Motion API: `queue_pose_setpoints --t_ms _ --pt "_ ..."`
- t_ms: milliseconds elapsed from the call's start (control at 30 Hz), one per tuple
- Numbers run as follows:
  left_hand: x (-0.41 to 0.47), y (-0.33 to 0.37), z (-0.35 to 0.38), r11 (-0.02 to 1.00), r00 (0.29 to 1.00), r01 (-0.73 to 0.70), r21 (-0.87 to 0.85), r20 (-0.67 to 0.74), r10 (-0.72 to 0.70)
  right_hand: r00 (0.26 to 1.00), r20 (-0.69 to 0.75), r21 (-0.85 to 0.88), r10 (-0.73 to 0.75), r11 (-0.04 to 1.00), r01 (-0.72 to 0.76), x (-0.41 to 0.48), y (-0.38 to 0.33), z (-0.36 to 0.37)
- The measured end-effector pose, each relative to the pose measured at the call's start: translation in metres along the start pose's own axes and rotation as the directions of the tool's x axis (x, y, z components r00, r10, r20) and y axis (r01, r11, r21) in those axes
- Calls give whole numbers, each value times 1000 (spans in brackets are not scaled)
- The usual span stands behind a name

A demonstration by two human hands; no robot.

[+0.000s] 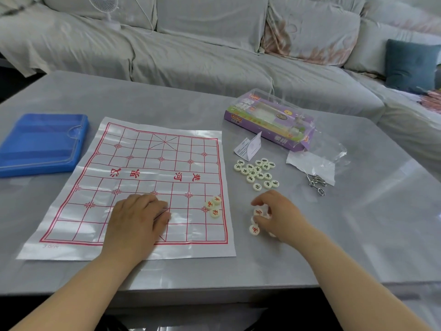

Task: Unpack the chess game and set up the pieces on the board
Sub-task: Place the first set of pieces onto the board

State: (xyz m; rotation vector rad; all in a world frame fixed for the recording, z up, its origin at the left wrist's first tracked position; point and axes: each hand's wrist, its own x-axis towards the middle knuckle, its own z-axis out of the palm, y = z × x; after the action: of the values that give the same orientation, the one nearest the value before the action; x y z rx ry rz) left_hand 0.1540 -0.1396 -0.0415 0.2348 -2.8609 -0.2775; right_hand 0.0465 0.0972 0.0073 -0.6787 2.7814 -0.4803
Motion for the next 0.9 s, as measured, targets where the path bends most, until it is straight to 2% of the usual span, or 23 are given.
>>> queue_pose_setpoints --t_ms 100,200,367,467,500,567,633,700,800,900 --pt "-1 2 -3 999 999 -44 25 -20 45 1000 -3 -1 1 1000 -1 -14 16 0" --pt "-1 5 -1 997 996 -66 29 -51 68 997 19 1 -70 998 70 -26 18 5" --pt "0 7 -11 982 990 -138 127 -4 140 988 25 -137 -153 978 155 -25 9 13" --pt "1 14 -19 992 992 -46 120 124 31 988 18 -163 -152 975 153 -21 9 15" --pt "0 12 -16 989 987 -56 139 155 34 988 18 -168 -150 974 151 -20 9 15" --pt "-2 15 -18 997 986 -37 72 168 25 990 15 -180 -137 974 138 -17 9 15" --pt "0 25 -20 998 994 -56 -37 88 59 991 8 -186 -132 974 131 -16 10 15" --pt "1 40 -21 994 989 -69 -80 125 79 989 6 -168 -147 975 146 -15 11 16" --pt "11 76 -21 963 964 -262 -58 35 264 989 -32 -56 -142 989 140 -18 17 18" --pt "20 102 -6 969 959 -230 -93 146 242 991 -85 27 -103 994 106 -18 24 19"
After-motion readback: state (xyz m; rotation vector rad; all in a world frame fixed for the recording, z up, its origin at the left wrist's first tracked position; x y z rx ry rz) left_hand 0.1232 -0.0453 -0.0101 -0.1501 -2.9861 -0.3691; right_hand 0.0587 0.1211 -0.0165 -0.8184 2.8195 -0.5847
